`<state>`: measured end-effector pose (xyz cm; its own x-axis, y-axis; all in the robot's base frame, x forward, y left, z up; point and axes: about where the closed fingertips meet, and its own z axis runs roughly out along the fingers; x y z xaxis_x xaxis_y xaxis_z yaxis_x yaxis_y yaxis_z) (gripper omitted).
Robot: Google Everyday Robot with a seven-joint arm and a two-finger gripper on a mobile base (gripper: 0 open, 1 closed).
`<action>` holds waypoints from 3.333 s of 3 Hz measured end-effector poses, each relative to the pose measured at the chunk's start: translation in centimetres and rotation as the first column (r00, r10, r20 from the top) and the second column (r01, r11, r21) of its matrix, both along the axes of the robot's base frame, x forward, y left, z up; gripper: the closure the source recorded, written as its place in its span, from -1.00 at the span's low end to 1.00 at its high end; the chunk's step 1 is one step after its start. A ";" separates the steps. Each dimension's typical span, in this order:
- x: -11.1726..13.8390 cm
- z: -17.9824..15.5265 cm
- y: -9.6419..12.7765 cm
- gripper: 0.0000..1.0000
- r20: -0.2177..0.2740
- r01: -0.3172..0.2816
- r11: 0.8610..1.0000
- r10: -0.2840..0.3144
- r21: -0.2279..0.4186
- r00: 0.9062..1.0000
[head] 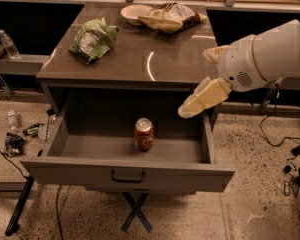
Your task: Pick coke can from top drawer and place on counter
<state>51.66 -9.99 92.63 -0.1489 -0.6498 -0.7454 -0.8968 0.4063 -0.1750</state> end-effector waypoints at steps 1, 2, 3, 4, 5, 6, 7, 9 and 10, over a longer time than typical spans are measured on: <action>0.0 0.0 0.0 -1.00 0.000 0.001 1.000 -0.001 -0.001 1.000; 1.5 -2.8 1.4 -1.00 0.004 0.032 0.995 -0.033 0.096 0.999; 2.9 -6.1 2.8 -1.00 -0.010 0.062 0.982 -0.061 0.180 0.998; 3.9 -12.1 2.9 -1.00 -0.038 0.104 0.974 -0.099 0.203 0.994; 3.9 -12.1 2.9 -1.00 -0.038 0.104 0.974 -0.099 0.203 0.994; 4.3 -14.5 3.9 -1.00 -0.050 0.095 0.968 -0.085 0.233 0.995; 5.4 -17.1 5.1 -1.00 -0.055 0.076 0.963 -0.063 0.259 0.996; 7.8 -20.9 7.8 -1.00 -0.052 0.038 0.968 -0.026 0.249 0.998; 8.2 -23.0 9.3 -1.00 -0.036 0.015 0.973 -0.007 0.229 0.999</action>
Offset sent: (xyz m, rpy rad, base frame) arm 0.0435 0.0298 -0.0622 0.2776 -0.0425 -0.1003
